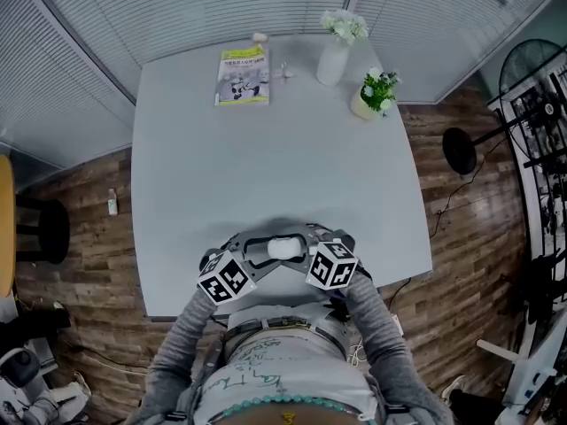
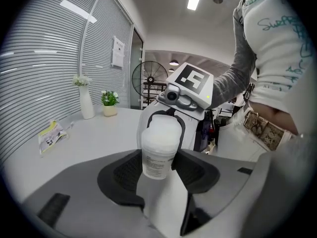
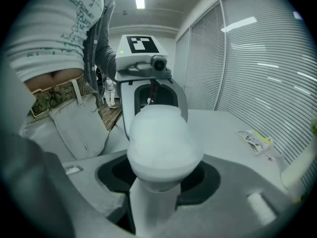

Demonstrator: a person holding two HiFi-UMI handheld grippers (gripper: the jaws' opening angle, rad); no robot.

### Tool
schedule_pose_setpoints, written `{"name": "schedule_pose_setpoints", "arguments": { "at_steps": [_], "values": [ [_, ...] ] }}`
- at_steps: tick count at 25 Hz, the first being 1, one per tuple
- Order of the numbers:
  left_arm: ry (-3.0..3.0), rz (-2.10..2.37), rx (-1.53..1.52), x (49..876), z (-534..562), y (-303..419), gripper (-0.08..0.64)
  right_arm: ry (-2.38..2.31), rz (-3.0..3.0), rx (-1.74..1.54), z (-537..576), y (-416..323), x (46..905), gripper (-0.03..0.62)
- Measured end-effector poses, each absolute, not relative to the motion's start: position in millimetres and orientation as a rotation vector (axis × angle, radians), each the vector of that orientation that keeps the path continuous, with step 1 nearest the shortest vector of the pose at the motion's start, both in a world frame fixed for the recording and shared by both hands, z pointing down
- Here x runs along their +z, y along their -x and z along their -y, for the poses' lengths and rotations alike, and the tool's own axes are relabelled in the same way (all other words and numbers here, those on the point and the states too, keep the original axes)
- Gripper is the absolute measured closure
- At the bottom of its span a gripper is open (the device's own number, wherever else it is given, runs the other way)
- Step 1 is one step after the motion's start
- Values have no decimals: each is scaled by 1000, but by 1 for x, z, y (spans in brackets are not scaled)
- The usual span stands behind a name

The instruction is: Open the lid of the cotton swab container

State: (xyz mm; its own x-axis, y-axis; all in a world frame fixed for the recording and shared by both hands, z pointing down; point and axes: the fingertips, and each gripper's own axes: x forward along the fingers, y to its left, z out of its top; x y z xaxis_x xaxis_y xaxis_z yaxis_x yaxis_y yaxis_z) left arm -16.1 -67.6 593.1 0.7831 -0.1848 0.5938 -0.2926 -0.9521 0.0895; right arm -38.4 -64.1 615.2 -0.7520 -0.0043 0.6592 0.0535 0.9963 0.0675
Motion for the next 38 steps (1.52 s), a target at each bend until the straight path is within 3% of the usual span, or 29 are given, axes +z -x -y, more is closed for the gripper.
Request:
{"name": "schedule_pose_setpoints", "arguments": {
  "at_steps": [20,38],
  "values": [
    [-2848,449,868,513,35,27,354,117,2504,-178,31,49,534,377],
    [-2984,515,770,471,25,40,319,94,2534,-176,21,51,518,383]
  ]
}}
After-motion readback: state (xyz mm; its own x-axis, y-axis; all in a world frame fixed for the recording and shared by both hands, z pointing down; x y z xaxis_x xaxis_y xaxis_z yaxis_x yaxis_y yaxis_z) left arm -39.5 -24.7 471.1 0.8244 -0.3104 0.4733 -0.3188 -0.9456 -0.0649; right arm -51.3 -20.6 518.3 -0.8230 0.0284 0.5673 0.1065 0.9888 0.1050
